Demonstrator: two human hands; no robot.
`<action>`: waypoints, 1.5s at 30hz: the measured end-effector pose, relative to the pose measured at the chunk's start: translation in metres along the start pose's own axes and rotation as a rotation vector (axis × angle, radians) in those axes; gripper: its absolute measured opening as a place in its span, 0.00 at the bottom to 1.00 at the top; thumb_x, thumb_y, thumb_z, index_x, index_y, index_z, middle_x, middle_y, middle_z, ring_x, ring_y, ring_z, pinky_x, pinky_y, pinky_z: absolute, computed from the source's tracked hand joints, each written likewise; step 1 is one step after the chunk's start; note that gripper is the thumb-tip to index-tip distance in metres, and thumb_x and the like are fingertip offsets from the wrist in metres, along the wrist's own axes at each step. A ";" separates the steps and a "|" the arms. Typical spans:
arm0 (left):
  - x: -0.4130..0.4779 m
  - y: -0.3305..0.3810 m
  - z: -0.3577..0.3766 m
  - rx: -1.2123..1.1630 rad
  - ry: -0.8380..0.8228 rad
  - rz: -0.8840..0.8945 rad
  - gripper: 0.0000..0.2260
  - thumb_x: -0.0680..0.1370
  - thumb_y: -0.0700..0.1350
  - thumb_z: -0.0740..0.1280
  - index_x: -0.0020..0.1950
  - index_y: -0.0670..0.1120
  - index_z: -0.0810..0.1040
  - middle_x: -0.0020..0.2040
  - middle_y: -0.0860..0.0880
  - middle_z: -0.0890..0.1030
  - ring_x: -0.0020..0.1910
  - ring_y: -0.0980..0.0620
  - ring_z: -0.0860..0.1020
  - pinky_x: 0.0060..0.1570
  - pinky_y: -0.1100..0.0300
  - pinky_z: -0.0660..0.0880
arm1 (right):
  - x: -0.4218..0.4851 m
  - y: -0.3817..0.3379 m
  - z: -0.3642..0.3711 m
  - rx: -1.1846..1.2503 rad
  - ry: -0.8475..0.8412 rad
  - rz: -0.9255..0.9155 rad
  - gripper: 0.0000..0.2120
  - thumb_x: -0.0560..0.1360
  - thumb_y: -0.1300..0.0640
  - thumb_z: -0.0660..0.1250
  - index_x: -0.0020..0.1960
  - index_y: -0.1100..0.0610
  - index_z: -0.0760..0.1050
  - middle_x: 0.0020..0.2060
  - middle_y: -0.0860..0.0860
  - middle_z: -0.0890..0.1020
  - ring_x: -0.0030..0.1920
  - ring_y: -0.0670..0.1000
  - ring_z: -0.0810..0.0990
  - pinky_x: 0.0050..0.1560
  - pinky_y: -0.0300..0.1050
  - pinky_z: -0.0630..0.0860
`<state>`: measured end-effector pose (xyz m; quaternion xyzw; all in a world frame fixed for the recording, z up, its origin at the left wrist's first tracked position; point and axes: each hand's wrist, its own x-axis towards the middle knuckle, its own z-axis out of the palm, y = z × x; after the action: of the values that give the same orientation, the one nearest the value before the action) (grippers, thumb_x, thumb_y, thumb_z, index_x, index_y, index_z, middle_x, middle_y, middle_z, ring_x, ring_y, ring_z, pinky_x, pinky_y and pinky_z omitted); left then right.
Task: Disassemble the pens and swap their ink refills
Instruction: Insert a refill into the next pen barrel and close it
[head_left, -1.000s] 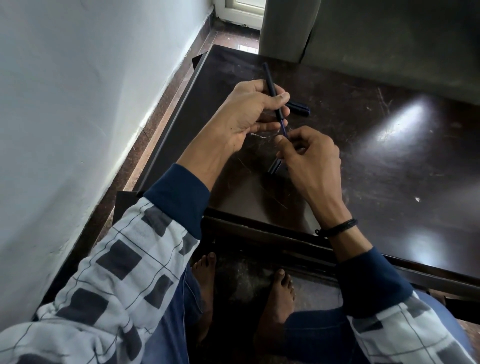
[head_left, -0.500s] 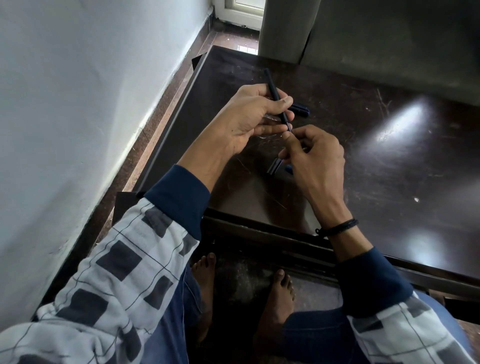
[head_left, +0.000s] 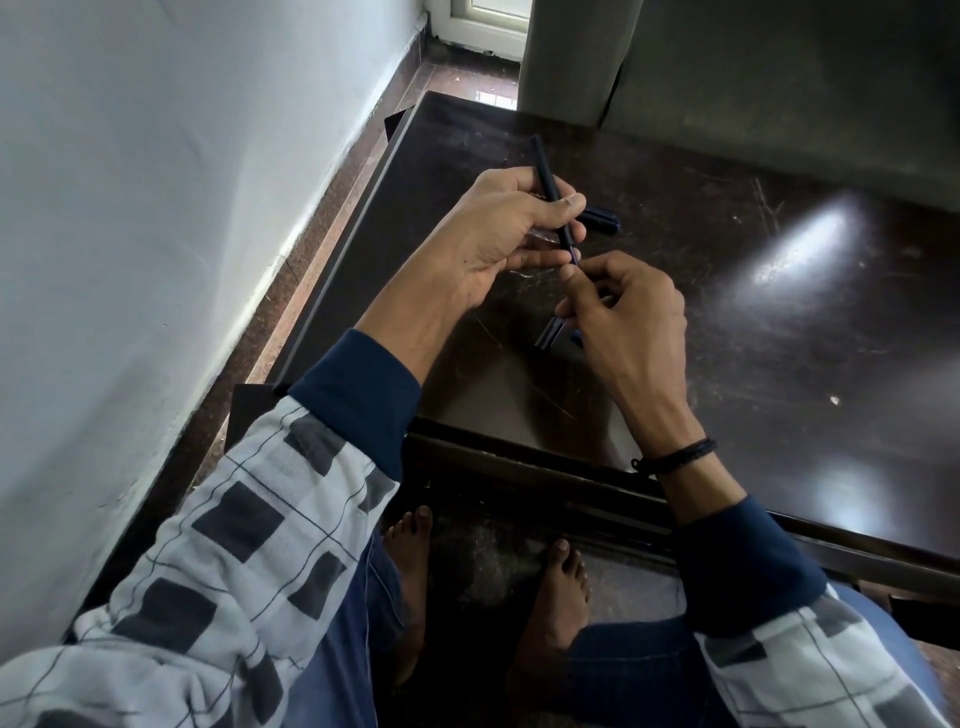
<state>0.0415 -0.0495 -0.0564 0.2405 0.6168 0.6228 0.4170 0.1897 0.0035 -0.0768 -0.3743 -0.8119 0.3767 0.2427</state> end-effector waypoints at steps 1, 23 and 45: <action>0.000 0.000 0.000 0.001 0.000 -0.001 0.05 0.81 0.39 0.70 0.55 0.40 0.80 0.43 0.43 0.85 0.41 0.47 0.86 0.41 0.59 0.82 | 0.000 0.000 0.000 0.000 0.001 0.002 0.05 0.82 0.48 0.68 0.49 0.45 0.80 0.34 0.44 0.84 0.38 0.44 0.85 0.45 0.54 0.84; -0.001 0.001 0.001 0.025 0.011 -0.003 0.05 0.81 0.39 0.70 0.56 0.41 0.80 0.43 0.44 0.85 0.40 0.47 0.85 0.41 0.59 0.82 | 0.000 0.002 0.002 -0.020 -0.012 -0.007 0.05 0.82 0.48 0.67 0.51 0.46 0.81 0.35 0.43 0.84 0.38 0.44 0.85 0.44 0.54 0.84; -0.001 0.000 0.001 0.031 0.015 -0.007 0.04 0.81 0.40 0.71 0.55 0.41 0.81 0.42 0.44 0.85 0.39 0.47 0.85 0.42 0.59 0.83 | -0.002 0.002 0.003 -0.020 -0.009 0.004 0.05 0.82 0.48 0.68 0.51 0.47 0.82 0.35 0.43 0.84 0.38 0.44 0.84 0.44 0.52 0.84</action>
<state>0.0427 -0.0500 -0.0559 0.2402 0.6303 0.6134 0.4108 0.1893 0.0017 -0.0801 -0.3767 -0.8159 0.3708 0.2343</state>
